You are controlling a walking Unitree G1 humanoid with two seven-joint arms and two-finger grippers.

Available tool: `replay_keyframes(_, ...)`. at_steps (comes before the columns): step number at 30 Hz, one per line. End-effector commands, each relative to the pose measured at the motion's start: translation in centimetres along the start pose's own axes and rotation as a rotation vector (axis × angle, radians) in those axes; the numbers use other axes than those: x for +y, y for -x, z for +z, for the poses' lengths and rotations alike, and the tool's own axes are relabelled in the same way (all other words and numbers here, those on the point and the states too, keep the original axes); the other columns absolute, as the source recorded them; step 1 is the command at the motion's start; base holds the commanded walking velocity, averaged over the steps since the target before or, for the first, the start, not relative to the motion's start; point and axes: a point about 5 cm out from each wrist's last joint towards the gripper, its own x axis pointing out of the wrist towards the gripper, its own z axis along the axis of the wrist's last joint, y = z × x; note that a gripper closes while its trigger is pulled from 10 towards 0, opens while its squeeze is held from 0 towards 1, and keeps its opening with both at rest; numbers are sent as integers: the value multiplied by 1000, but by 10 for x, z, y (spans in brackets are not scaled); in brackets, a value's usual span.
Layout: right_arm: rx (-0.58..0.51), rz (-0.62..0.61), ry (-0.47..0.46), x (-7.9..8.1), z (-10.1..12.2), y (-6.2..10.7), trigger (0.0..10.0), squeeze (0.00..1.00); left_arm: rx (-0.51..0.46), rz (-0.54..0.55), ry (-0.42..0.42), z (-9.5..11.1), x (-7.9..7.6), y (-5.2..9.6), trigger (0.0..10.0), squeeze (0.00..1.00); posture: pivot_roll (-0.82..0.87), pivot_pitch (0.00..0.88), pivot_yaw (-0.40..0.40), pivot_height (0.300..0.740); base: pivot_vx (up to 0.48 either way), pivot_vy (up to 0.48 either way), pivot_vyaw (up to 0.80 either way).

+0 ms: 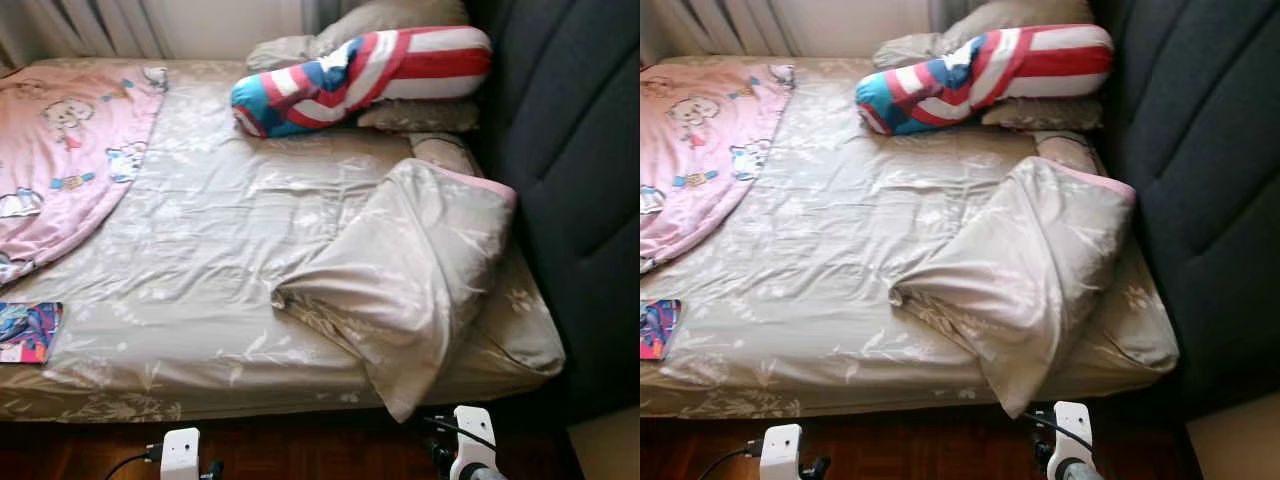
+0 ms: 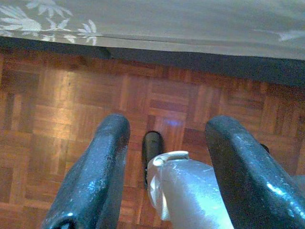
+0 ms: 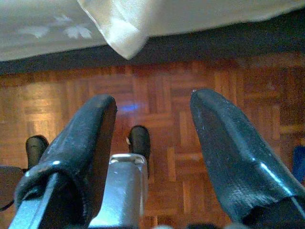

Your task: Clean up the room

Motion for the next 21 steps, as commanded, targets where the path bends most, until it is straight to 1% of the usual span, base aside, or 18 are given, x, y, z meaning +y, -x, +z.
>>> replay_keyframes(1,25,-9,-3,-3,-8,2,10000,0,27,8,9,-9,2,3,10000,0,57,153,-32,740,285,0,0)
replay_keyframes(4,24,-8,-3,-3,-8,2,10000,0,25,9,9,-9,2,3,10000,0,56,152,-32,740,282,0,0)
replay_keyframes(21,22,-10,-3,-3,-8,2,10000,0,12,9,9,-7,3,2,10000,0,56,151,-33,740,0,0,0)
